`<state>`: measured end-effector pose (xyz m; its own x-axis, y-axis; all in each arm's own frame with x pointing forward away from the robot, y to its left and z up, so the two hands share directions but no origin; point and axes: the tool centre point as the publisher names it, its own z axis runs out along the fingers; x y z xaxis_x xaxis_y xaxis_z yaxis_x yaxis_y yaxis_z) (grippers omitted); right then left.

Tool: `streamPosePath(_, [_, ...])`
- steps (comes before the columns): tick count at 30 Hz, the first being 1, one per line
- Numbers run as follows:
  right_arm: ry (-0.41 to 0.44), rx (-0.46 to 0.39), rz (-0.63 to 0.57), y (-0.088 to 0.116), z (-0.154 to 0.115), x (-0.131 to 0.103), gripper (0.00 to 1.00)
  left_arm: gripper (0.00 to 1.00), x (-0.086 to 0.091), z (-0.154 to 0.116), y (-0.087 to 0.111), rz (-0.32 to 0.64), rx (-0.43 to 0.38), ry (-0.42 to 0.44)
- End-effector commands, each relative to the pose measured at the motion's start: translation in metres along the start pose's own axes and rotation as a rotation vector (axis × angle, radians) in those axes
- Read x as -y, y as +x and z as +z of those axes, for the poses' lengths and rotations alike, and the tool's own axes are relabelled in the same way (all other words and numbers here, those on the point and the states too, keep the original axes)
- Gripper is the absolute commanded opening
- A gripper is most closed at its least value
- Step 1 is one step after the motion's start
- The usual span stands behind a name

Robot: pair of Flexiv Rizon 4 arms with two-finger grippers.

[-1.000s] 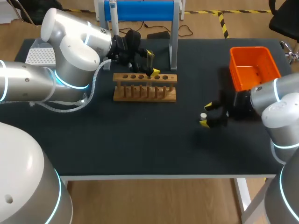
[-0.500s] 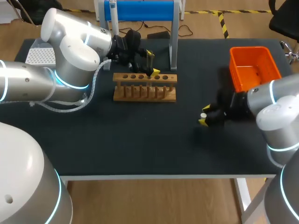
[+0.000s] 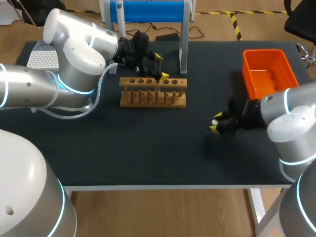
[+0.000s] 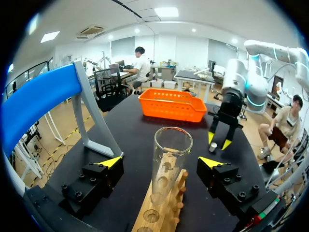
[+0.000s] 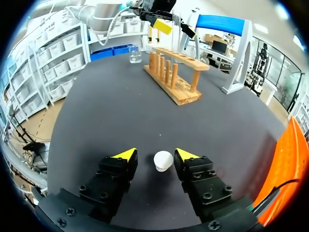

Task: Invert the test tube, pick up the pipette, mount the tip to pipette, aspirate from beaker and dispense into the tube, eject the tip, return the pipette, and cap with the stopper.

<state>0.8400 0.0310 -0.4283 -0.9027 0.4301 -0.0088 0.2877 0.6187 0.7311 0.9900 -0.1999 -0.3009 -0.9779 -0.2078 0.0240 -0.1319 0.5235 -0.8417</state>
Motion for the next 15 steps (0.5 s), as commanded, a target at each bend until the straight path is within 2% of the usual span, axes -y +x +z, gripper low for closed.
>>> streamPosePath(1, [-0.001,0.007,0.002,0.002,-0.0009,0.0012,0.49,1.0,0.0,-0.0002,-0.0002,0.0,-0.002,0.0])
streamPosePath(15, [0.007,0.018,0.009,-0.0008,-0.0016,0.0042,0.47,1.0,0.0,-0.0002,-0.0002,0.0,-0.002,0.0])
